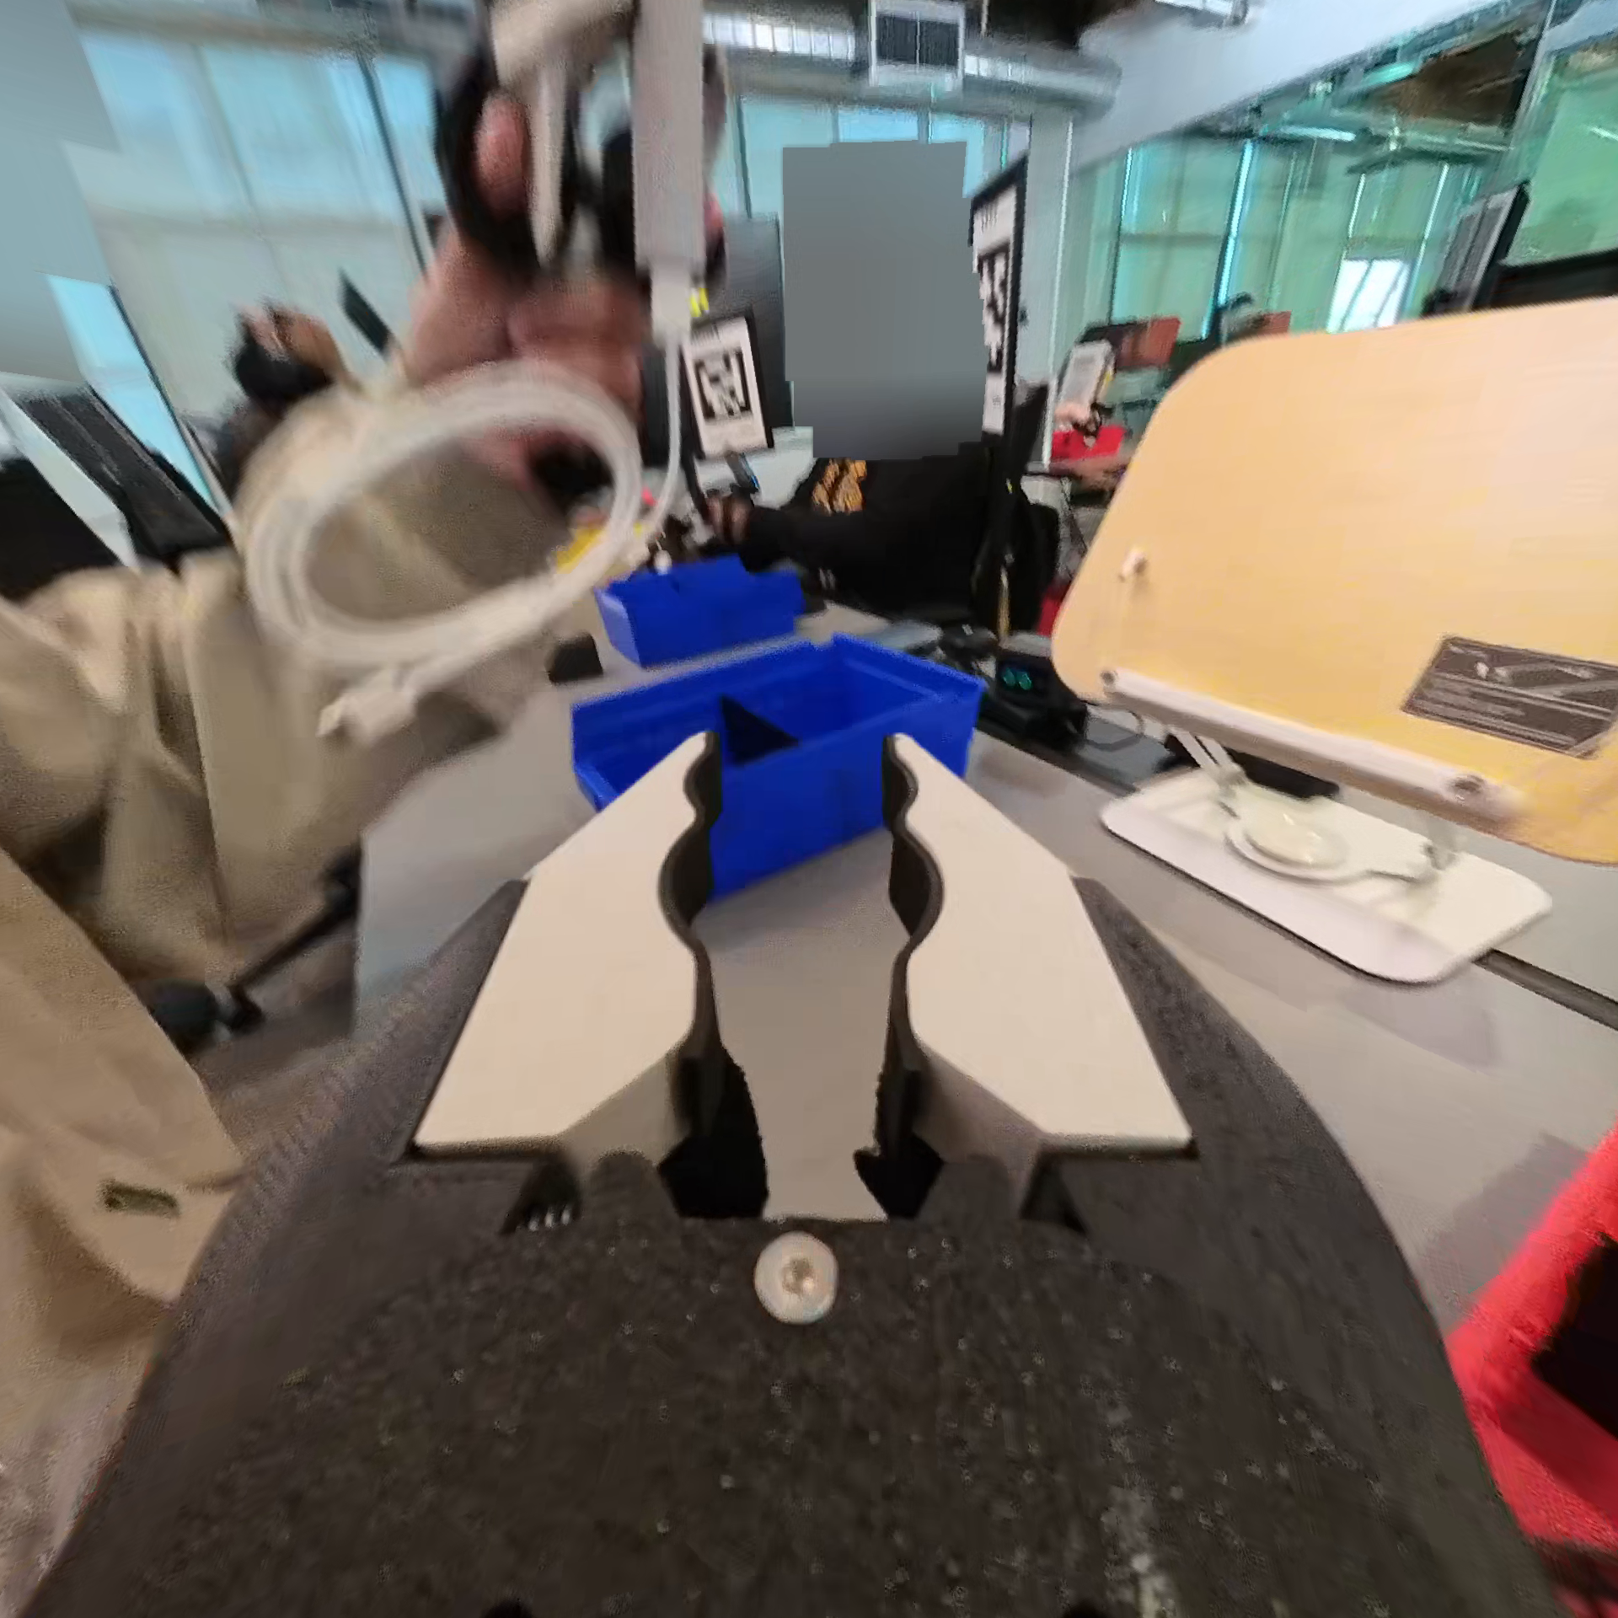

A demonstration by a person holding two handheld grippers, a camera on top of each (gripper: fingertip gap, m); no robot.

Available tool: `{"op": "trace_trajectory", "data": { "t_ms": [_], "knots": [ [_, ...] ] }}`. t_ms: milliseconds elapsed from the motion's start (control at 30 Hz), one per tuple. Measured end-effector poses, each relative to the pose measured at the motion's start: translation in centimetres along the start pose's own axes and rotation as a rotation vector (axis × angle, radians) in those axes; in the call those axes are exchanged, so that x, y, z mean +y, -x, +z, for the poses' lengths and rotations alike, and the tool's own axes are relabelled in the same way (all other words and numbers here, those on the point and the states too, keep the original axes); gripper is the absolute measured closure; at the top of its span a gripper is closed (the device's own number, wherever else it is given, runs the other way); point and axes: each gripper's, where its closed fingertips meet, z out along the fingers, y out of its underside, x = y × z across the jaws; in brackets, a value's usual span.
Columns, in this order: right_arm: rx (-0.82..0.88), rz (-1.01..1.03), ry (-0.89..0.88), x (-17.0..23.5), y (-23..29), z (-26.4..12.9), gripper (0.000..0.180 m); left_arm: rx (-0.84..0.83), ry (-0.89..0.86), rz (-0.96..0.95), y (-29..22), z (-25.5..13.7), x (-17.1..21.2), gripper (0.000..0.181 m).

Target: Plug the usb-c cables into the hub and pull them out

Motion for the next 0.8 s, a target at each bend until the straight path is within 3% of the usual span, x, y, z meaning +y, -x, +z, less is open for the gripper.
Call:
{"op": "trace_trajectory", "data": {
  "t_ms": [133,233,333,433,533,700,800],
  "knots": [
    [-0.049,0.164,-0.161,-1.9,1.3,0.7,0.144,0.111,-0.086,-0.227,-0.1,3.0,7.9,0.159],
    [-0.033,0.186,-0.180,0.1,1.5,1.4,0.144,0.153,-0.154,-0.429,0.8,4.7,12.9,0.160],
    [-0.059,0.230,-0.148,3.6,2.3,1.9,0.139,0.121,-0.201,-0.513,1.9,5.7,15.9,0.159],
    [-0.063,0.299,-0.105,6.5,2.8,2.4,0.139,0.087,-0.184,-0.547,2.4,6.4,18.0,0.159],
    [-0.027,0.285,-0.040,7.9,2.5,2.7,0.160,0.044,-0.183,-0.537,3.1,6.1,18.7,0.159],
    [-0.054,0.409,0.092,9.4,0.6,1.8,0.168,-0.145,-0.100,-0.457,5.6,3.4,21.1,0.161],
    [0.038,0.298,0.233,11.3,-0.7,1.5,0.167,-0.241,0.022,-0.424,6.1,1.6,24.1,0.167]
  ]
}}
